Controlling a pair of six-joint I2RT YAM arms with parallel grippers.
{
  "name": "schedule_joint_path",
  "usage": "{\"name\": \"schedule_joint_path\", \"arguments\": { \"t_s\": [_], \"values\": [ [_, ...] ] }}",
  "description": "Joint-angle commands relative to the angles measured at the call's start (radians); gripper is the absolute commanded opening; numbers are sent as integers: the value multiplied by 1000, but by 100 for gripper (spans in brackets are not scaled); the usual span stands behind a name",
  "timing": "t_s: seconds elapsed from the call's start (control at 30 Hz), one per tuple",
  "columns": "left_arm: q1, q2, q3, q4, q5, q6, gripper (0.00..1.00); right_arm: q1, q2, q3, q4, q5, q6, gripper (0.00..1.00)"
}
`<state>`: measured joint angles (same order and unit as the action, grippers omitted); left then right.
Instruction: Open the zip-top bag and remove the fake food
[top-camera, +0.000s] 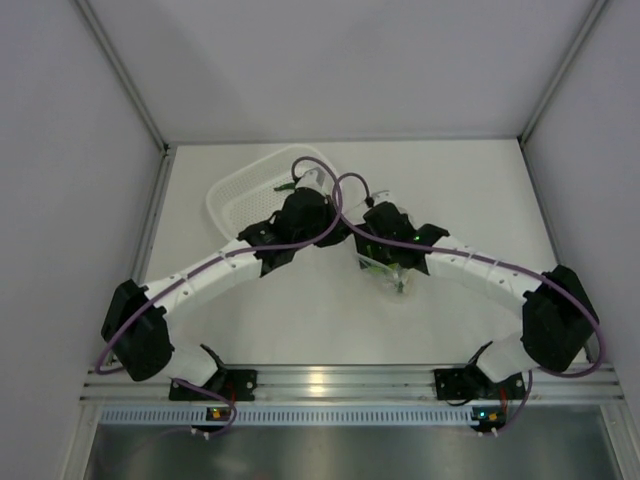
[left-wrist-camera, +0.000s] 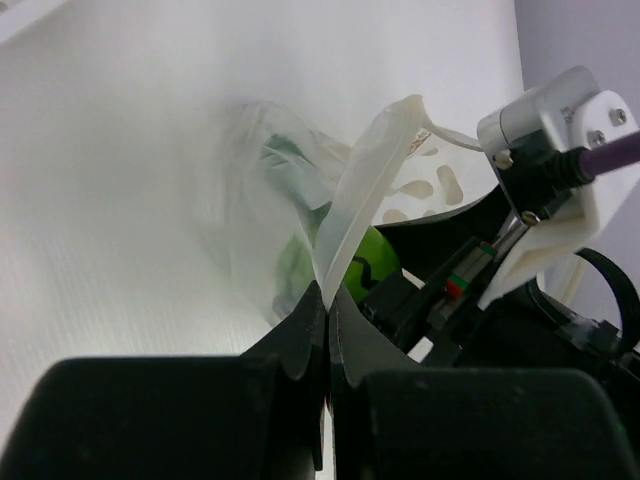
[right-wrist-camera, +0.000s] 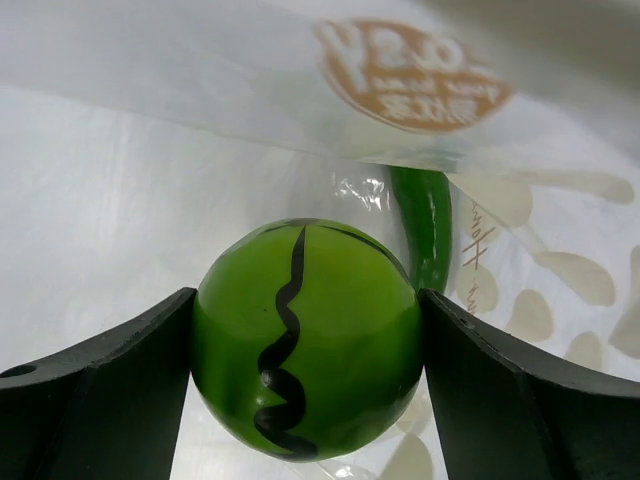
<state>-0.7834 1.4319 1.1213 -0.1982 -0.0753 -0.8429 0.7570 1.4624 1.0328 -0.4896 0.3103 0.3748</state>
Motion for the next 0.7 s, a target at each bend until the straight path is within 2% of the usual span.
{"name": "schedule_joint_path", "arguments": {
  "t_s": [0.0, 0.13, 0.4, 0.67],
  "values": [
    [4, 16, 66, -35, 22, 108, 0, 47, -63, 82, -13, -59, -20, 58],
    [4, 16, 84, -81, 29, 169, 0, 73, -94, 139, -36, -56, -33, 57],
    [6, -36, 60, -139, -58, 211, 0, 76, -169, 185, -41, -51, -47, 55],
    [19, -60, 21, -156, -84, 214, 0, 76, -220, 213, 49, -171, -36, 52]
  ]
}}
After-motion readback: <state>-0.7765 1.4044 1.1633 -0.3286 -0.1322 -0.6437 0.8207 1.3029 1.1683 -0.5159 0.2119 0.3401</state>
